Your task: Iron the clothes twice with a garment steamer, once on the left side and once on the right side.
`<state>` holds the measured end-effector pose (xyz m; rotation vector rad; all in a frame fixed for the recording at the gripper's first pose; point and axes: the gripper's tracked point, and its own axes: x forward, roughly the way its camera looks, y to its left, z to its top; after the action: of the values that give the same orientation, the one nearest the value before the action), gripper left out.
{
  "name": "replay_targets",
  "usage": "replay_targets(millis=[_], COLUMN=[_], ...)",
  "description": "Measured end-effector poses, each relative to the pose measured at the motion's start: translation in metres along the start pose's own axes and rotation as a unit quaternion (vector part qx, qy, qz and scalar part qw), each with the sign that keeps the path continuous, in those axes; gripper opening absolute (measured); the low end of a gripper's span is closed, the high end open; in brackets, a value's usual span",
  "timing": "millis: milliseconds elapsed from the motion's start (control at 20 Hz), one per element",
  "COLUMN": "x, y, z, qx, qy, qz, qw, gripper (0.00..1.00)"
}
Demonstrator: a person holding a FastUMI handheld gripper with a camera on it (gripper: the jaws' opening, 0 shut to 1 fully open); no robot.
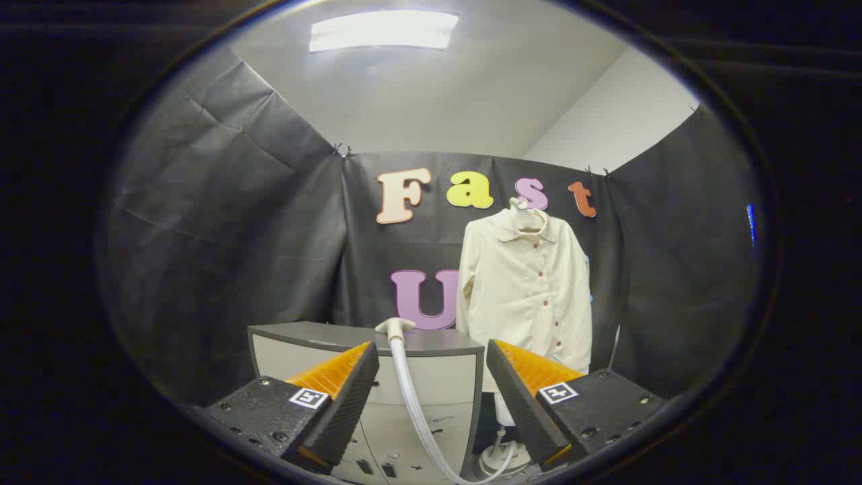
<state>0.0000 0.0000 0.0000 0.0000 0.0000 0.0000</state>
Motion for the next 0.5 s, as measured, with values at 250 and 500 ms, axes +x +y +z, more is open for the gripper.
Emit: replay_targets(millis=[250,500], x=[-0.0019,-0.0016], y=[-0.0069,-0.0035], z=[0.0016,-0.0047], qx=[-0.007,-0.018], qy=[-0.006,0.000], qz=[-0.009,-0.005], qw=[1.000,1.000], gripper=[0.97,0.98])
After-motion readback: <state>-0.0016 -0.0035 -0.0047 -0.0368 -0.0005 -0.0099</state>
